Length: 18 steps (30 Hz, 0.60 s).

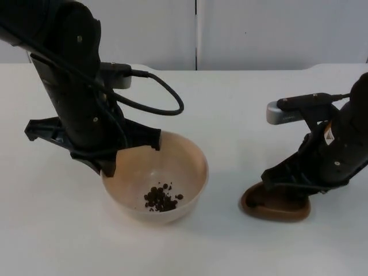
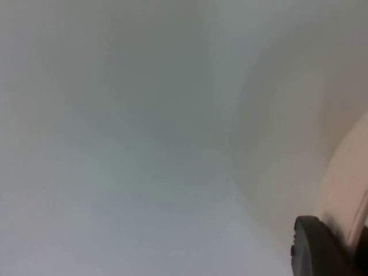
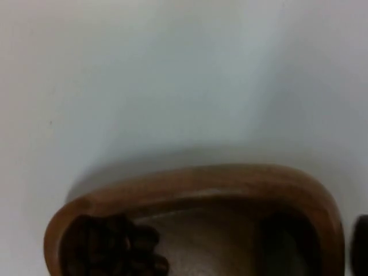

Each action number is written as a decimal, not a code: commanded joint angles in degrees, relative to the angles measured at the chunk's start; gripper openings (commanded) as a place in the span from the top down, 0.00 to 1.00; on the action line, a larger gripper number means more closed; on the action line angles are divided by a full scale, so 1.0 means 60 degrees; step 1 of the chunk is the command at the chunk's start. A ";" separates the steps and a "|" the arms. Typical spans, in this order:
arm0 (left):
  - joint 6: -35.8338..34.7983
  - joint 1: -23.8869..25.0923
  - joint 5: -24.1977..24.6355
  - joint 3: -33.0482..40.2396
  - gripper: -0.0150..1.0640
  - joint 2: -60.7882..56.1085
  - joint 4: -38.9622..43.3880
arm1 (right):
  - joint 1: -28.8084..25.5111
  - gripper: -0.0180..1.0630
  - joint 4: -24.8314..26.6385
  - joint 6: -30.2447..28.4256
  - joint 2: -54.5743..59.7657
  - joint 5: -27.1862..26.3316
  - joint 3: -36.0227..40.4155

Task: Pick up the bowl with the left hand and pour the coffee beans from the cup into the bowl with the right hand.

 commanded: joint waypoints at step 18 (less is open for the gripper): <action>0.0509 -0.0041 -0.0405 -0.0017 0.01 -0.1115 -0.0156 | -0.0031 0.20 0.0157 -0.0029 -0.1601 -0.0064 0.0007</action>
